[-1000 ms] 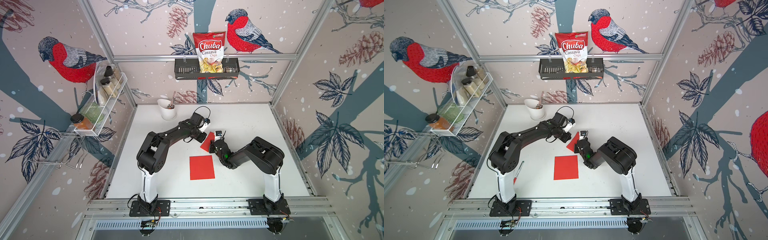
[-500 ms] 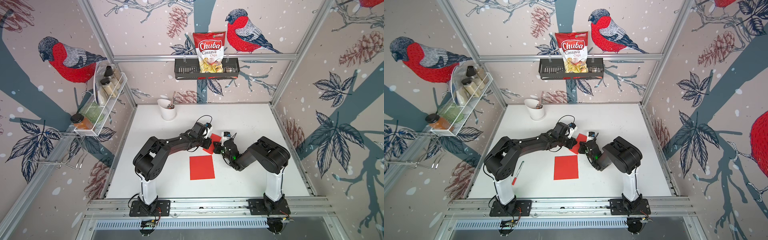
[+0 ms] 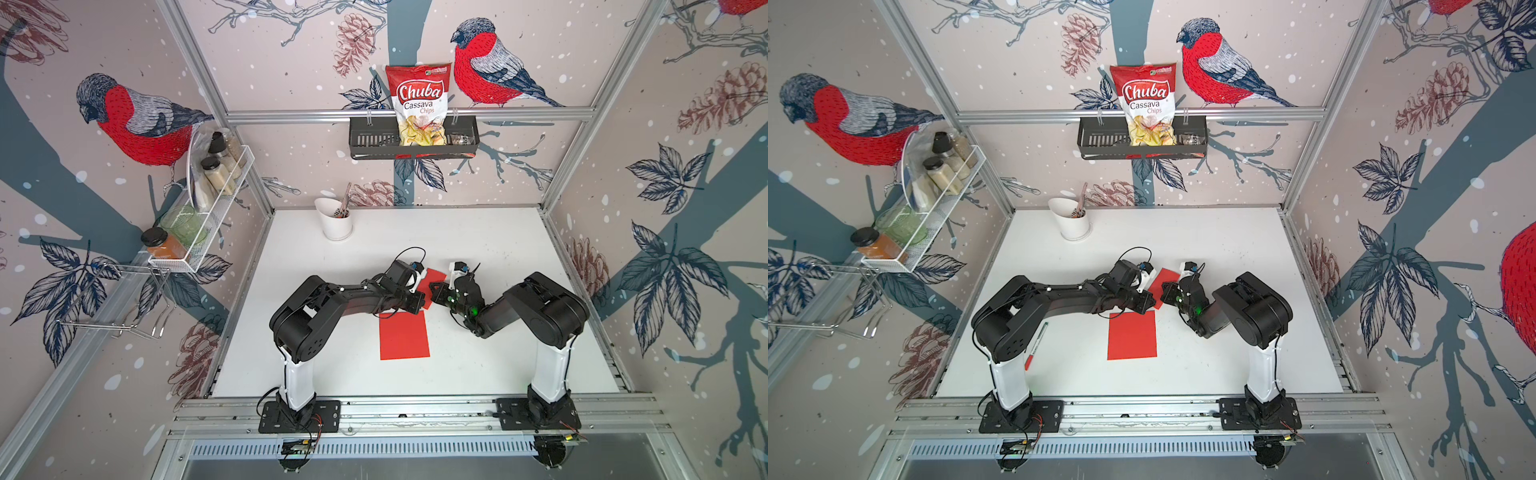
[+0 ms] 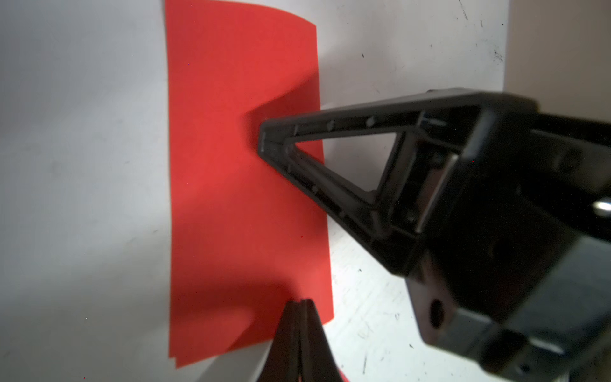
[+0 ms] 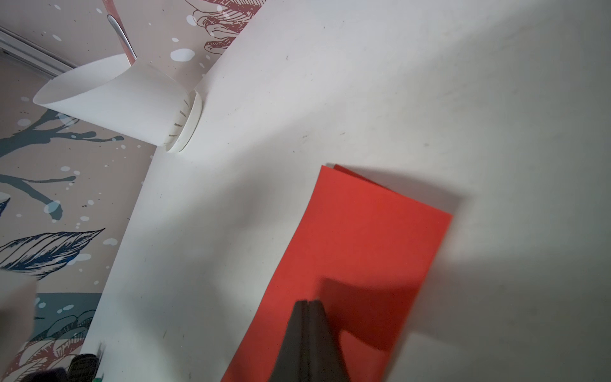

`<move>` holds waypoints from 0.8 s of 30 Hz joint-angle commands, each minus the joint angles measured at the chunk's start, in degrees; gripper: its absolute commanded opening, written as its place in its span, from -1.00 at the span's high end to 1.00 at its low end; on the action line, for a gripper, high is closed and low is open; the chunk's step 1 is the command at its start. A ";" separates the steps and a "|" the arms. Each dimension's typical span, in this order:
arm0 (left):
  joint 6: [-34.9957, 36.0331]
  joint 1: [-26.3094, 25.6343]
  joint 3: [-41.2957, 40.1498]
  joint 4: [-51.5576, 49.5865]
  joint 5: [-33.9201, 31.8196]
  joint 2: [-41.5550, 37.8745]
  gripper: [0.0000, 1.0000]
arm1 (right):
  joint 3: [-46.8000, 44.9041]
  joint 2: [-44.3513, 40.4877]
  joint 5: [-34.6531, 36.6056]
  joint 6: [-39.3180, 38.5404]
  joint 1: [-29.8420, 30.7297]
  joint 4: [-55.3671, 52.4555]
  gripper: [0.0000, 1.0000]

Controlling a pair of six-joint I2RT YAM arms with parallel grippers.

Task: Fold the square paper along the opposite sides
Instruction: Smooth out the paper at the center of the board.

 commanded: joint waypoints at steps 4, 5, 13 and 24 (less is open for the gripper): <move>1.20 -0.23 3.03 1.23 -0.22 0.38 0.85 | 0.57 0.53 -0.77 1.67 0.22 -1.53 1.00; 1.29 -0.24 2.93 1.23 -0.56 0.59 0.85 | 0.50 0.40 -0.78 1.65 0.23 -1.53 1.00; -1.25 -0.23 -4.38 6.38 1.57 3.33 0.88 | -0.67 -1.70 -0.18 -6.71 0.28 1.32 1.00; 3.02 -0.42 -10.52 2.91 2.56 1.09 1.00 | -7.61 -5.83 12.14 -29.59 5.89 12.06 1.00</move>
